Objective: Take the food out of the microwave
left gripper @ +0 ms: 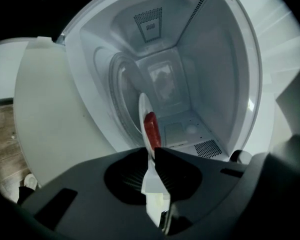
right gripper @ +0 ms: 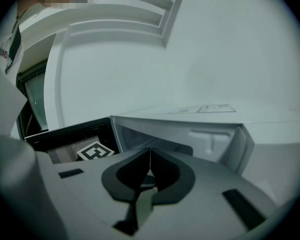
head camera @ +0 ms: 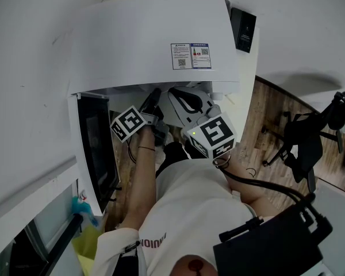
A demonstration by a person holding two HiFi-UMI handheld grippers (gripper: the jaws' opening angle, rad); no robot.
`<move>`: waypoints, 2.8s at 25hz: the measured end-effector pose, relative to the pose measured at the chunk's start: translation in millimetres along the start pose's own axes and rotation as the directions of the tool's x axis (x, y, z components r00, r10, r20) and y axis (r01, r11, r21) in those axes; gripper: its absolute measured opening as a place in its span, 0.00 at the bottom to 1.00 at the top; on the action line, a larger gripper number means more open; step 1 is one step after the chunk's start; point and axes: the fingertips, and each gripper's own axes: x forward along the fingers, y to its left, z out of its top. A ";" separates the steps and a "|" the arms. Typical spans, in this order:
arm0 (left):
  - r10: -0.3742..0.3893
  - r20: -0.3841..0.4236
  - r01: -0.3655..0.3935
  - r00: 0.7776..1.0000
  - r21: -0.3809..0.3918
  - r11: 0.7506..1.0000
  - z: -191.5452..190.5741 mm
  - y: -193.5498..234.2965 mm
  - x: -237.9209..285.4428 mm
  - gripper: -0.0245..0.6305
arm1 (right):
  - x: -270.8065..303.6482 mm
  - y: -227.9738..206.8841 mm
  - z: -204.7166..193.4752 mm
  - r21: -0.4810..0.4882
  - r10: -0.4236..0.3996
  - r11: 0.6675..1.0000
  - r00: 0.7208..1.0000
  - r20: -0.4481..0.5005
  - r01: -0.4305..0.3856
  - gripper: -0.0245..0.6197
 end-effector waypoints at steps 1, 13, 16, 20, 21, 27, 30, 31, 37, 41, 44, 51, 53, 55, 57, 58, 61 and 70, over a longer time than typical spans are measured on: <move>-0.004 0.003 0.004 1.000 -0.003 1.000 0.3 -0.7 -0.7 0.12 | -0.2 0.5 -0.1 0.000 0.000 1.000 1.000 0.001 0.000 0.07; -0.042 0.051 0.046 0.998 -0.075 0.996 1.1 -0.6 -9.6 0.08 | -3.8 5.6 -1.6 -0.007 0.005 1.000 1.000 0.003 -0.005 0.07; -0.043 0.064 0.049 0.997 -0.086 0.995 2.6 -0.2 -12.5 0.08 | -4.8 6.7 -1.5 -0.008 0.006 1.000 1.000 0.003 -0.006 0.07; -0.043 0.070 0.049 0.997 -0.090 0.995 3.0 0.0 -15.6 0.07 | -5.3 8.5 -1.0 -0.010 0.010 1.000 1.000 0.003 -0.010 0.07; -0.044 0.072 0.050 0.996 -0.093 0.994 2.7 0.1 -16.4 0.07 | -5.3 8.8 -1.0 -0.010 0.010 1.000 1.000 0.002 -0.010 0.07; -0.051 0.082 0.060 0.995 -0.108 0.992 1.8 1.5 -21.0 0.07 | -4.4 11.2 -1.5 -0.013 0.015 1.000 1.000 0.002 -0.015 0.07; -0.058 0.087 0.068 0.995 -0.116 0.991 1.5 1.4 -23.8 0.07 | -4.5 13.5 -2.1 -0.015 0.018 1.000 1.000 0.001 -0.018 0.07; -0.060 0.088 0.070 0.994 -0.119 0.990 1.2 1.5 -24.8 0.07 | -4.6 14.1 -2.3 -0.015 0.019 1.000 1.000 0.001 -0.019 0.07; -0.070 0.102 0.083 0.992 -0.131 0.988 1.0 0.9 -28.2 0.08 | -4.7 16.4 -2.8 -0.018 0.024 1.000 1.000 0.002 -0.024 0.07; -0.078 0.108 0.092 0.991 -0.132 0.987 0.2 0.3 -31.1 0.08 | -5.3 19.6 -3.0 -0.023 0.031 0.999 1.000 0.004 -0.031 0.07; -0.088 0.113 0.103 0.990 -0.135 0.986 -0.1 -0.9 -33.3 0.08 | -5.8 21.3 -2.6 -0.026 0.035 0.999 0.999 0.007 -0.035 0.07; -0.102 0.124 0.119 0.987 -0.135 0.984 -0.4 -3.9 -36.6 0.08 | -7.1 22.9 -3.0 -0.030 0.040 0.999 0.999 0.006 -0.040 0.07; -0.105 0.125 0.122 0.987 -0.135 0.983 -1.4 -5.1 -37.8 0.08 | -7.7 23.3 -3.0 -0.030 0.042 0.999 0.999 0.007 -0.042 0.07; -0.109 0.126 0.126 0.986 -0.133 0.983 -2.2 -6.3 -39.3 0.08 | -8.2 24.1 -3.1 -0.030 0.046 0.998 0.999 0.008 -0.046 0.07; -0.114 0.130 0.131 0.985 -0.132 0.983 -2.5 -7.6 -41.4 0.08 | -8.5 25.2 -3.0 -0.032 0.050 0.998 0.999 0.009 -0.050 0.07; -0.116 0.133 0.134 0.984 -0.130 0.982 -2.4 -8.2 -42.5 0.08 | -8.7 25.7 -2.9 -0.032 0.052 0.998 0.999 0.009 -0.052 0.07; -0.121 0.143 0.140 0.982 -0.127 0.982 -2.3 -9.8 -46.1 0.08 | -9.2 27.1 -2.5 -0.034 0.058 0.998 0.998 0.011 -0.058 0.07; -0.131 0.159 0.151 0.979 -0.123 0.981 -6.6 -13.1 -56.6 0.08 | -11.4 31.6 -2.5 -0.038 0.084 0.996 0.996 0.019 -0.083 0.07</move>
